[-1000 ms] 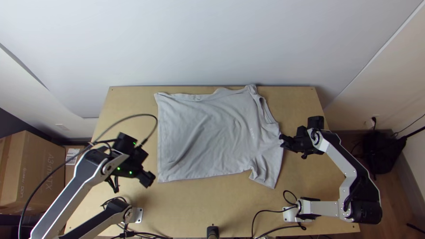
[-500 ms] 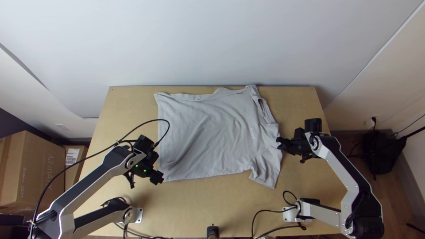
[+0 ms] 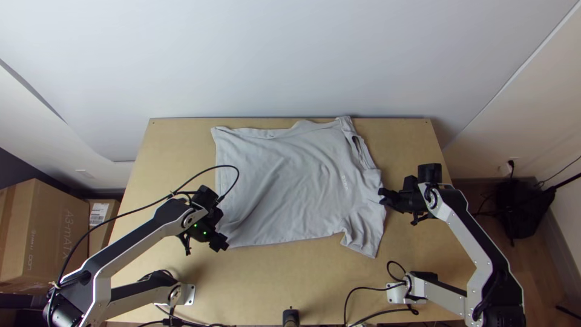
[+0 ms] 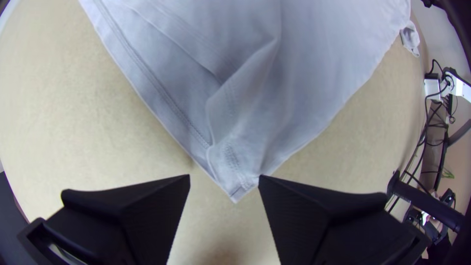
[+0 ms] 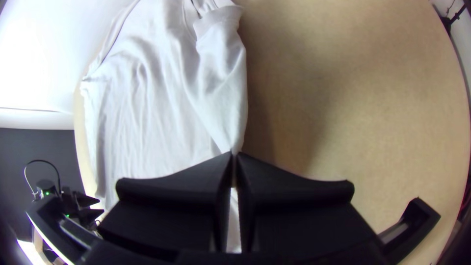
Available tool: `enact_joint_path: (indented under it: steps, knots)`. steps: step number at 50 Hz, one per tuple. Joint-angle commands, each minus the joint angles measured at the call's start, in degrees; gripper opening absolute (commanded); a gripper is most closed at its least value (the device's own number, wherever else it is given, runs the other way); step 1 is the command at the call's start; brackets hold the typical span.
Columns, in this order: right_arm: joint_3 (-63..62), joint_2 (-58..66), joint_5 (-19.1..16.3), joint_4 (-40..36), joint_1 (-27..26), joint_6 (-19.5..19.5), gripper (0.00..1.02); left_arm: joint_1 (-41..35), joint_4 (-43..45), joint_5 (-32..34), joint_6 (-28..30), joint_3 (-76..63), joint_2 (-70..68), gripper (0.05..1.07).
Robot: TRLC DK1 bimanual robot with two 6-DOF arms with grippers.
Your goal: Fold the t-shirt
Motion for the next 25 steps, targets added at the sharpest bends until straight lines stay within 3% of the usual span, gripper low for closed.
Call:
enact_joint_path:
  steps: [1, 19, 21, 24, 25]
  knots:
    - [-1.58, -1.30, 0.10, -0.61, 0.13, 1.28, 0.02, -1.13, 0.65, 0.75, 0.21, -1.61, 0.79, 0.55]
    - [-1.23, -2.79, 0.10, -0.88, -0.13, 1.72, 0.02, -4.47, 4.78, 2.15, -0.49, -6.44, 1.85, 0.47]
    - [-1.14, -3.06, 0.10, -1.05, -0.13, 1.72, 0.02, -4.29, 5.31, 2.15, -0.49, -6.80, 1.23, 0.37]
    - [-1.14, -3.67, 0.10, -1.41, -0.13, 1.72, 0.02, -3.33, 8.12, 2.15, 0.38, -7.41, -1.58, 0.06]
    - [-1.14, -3.85, 0.10, -1.58, -0.13, 1.72, 0.02, -3.06, 8.21, 2.07, 0.56, -7.50, -2.64, 0.08]
